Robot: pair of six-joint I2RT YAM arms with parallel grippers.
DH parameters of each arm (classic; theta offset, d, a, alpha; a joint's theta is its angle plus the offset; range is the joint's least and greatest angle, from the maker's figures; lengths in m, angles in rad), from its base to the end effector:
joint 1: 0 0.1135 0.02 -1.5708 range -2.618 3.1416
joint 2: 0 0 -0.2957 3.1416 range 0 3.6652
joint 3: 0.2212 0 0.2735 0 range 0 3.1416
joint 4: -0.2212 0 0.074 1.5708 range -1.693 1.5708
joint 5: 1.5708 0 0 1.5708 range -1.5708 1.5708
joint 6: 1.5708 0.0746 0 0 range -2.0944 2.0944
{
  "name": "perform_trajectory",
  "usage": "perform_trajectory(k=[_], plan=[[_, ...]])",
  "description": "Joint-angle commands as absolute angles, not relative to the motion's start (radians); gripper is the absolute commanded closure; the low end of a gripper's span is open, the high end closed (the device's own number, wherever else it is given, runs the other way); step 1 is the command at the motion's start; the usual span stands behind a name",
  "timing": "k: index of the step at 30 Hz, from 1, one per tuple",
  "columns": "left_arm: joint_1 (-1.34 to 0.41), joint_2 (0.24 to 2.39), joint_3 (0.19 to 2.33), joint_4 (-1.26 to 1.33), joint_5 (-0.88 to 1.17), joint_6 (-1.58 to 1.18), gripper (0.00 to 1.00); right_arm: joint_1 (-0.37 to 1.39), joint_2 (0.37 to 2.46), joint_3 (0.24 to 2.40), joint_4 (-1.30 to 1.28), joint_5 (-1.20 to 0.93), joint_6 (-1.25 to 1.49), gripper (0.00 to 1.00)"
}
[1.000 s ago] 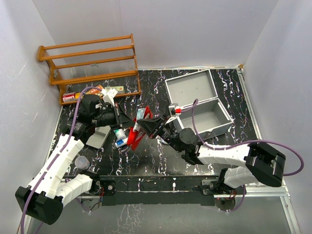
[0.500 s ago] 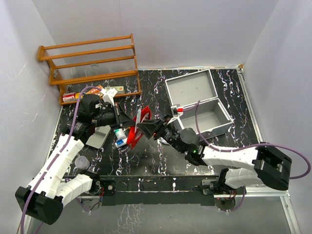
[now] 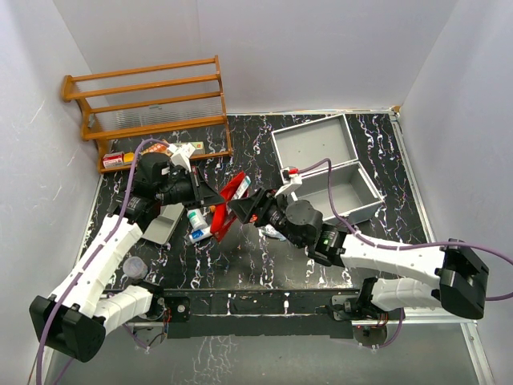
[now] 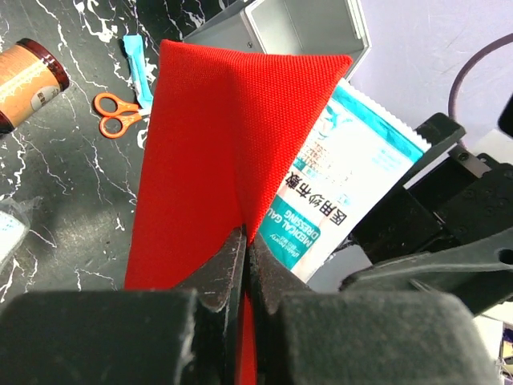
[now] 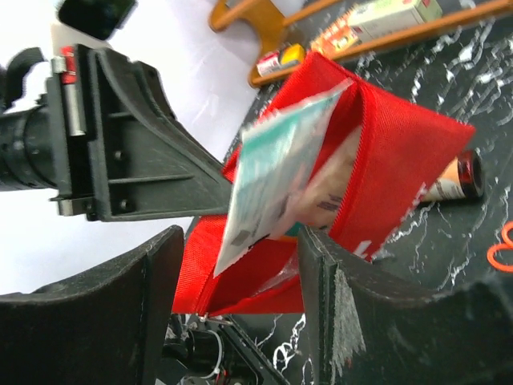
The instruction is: Organize the medicine kit
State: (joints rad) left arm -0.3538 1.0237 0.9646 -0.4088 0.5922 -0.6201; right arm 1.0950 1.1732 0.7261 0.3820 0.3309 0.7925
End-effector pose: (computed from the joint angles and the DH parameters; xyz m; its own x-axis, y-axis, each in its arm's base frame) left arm 0.2270 -0.1282 0.3489 -0.7829 -0.2248 -0.5801 0.3684 0.5837 -0.7235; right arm 0.1664 0.2701 0.3155 -0.5138 0.4731 -0.7156 -0.4647 0.5476 0.6958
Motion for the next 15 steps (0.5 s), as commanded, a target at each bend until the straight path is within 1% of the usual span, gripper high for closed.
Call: perform_trajectory(k=[1, 3, 9, 13, 15], plan=[[-0.358, 1.018, 0.951, -0.363, 0.610, -0.596, 1.00, 1.097, 1.193, 0.819, 0.202, 0.398, 0.914, 0.45], [-0.358, 1.013, 0.941, -0.355, 0.607, -0.582, 1.00, 1.097, 1.205, 0.851, 0.116, 0.430, 0.963, 0.49], [-0.358, 0.991, 0.904, -0.316, 0.601, -0.528, 1.00, 1.096, 1.227, 0.908, -0.011, 0.437, 1.064, 0.70], [-0.358, 0.975, 0.892, -0.307, 0.591, -0.476, 1.00, 1.097, 1.248, 0.969, -0.123, 0.460, 1.098, 0.78], [-0.358, 0.966, 0.892, -0.308, 0.578, -0.443, 1.00, 1.097, 1.257, 1.002, -0.176, 0.470, 1.108, 0.89]])
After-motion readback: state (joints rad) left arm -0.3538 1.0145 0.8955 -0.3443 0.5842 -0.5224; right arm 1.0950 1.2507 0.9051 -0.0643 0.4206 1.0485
